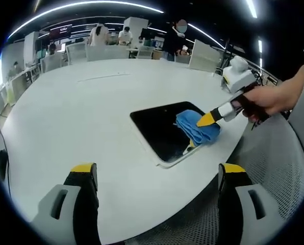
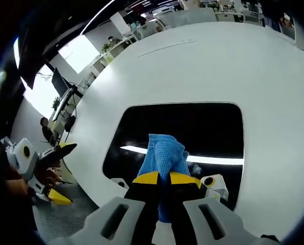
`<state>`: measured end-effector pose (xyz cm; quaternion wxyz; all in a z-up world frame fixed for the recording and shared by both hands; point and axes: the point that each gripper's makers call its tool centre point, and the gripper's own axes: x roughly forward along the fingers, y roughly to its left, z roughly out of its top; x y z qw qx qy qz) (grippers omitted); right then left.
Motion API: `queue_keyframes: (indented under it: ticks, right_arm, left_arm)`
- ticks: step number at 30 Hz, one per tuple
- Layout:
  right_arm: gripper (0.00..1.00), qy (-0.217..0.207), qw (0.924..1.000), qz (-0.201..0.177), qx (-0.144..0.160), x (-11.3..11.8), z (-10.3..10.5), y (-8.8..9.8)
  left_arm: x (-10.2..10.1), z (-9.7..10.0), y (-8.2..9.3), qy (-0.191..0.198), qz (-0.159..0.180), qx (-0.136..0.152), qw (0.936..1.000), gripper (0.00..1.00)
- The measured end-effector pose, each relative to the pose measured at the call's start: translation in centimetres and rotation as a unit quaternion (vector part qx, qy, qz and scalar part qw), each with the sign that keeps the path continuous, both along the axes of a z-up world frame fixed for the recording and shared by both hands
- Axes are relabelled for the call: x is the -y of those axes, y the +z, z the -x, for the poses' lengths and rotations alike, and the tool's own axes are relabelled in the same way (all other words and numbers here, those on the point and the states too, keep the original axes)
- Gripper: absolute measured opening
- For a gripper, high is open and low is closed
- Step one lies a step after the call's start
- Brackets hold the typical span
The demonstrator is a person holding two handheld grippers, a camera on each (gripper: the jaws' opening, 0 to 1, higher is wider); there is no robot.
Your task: Wipe the mirror surface with the cleaning cloth until all visible marks leave the cleaned area.
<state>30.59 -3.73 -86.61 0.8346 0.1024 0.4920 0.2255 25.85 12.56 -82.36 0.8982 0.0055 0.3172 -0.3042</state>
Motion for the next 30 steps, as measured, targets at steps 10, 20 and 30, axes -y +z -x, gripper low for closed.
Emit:
queue_keyframes:
  ticks: [10, 20, 30]
  right_arm:
    - [0.0, 0.02, 0.9998, 0.002, 0.0, -1.3, 0.0, 0.0]
    - [0.0, 0.035, 0.9994, 0.001, 0.0, -2.3, -0.1, 0.0]
    - [0.0, 0.054, 0.9986, 0.002, 0.001, -3.7, -0.1, 0.0]
  left_arm:
    - [-0.1, 0.0, 0.0, 0.001, -0.004, 0.002, 1.0, 0.98]
    - [-0.2, -0.2, -0.2, 0.004, -0.003, 0.0, 1.0, 0.98]
    - [-0.3, -0.2, -0.3, 0.005, -0.003, -0.003, 1.0, 0.98]
